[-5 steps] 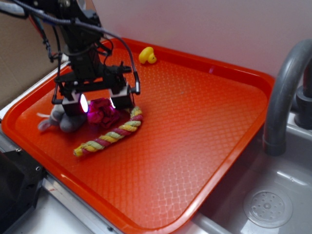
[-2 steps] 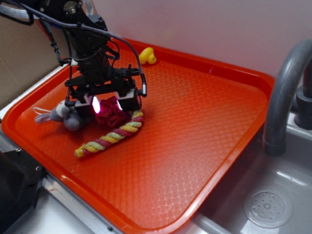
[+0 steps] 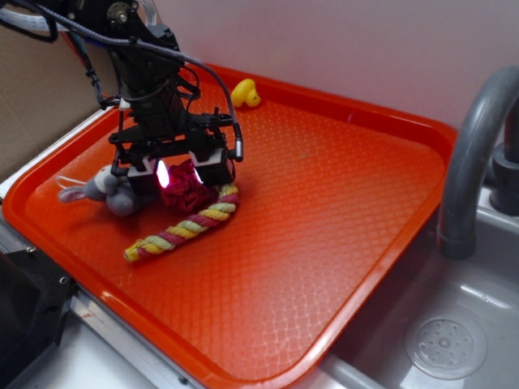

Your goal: Grab the red paper.

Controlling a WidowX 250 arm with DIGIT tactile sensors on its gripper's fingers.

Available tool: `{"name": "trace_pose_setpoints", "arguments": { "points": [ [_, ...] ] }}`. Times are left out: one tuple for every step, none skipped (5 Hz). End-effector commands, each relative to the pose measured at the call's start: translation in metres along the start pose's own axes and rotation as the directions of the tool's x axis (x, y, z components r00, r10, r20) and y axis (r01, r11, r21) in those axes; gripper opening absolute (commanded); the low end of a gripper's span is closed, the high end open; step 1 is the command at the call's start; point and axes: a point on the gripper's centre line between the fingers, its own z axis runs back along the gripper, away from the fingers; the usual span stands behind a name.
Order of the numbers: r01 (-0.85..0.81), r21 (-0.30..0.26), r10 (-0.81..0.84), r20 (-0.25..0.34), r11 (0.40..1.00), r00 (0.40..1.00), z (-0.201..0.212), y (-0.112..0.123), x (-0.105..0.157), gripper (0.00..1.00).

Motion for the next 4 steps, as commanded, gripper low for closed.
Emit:
{"name": "trace_pose_setpoints", "arguments": {
  "points": [
    [0.094,-0.016,-0.094,-0.023,0.995,0.995,0.068,0.014,0.012,0.00],
    [0.302,-0.119,-0.309,-0.051,0.946,0.950,0.117,0.012,0.022,0.00],
    [0.522,-0.175,-0.539,-0.065,0.835,0.840,0.167,0.008,0.020,0.00],
    [0.649,-0.208,-0.666,-0.019,0.732,0.745,0.209,0.006,0.014,0.00]
  ]
}}
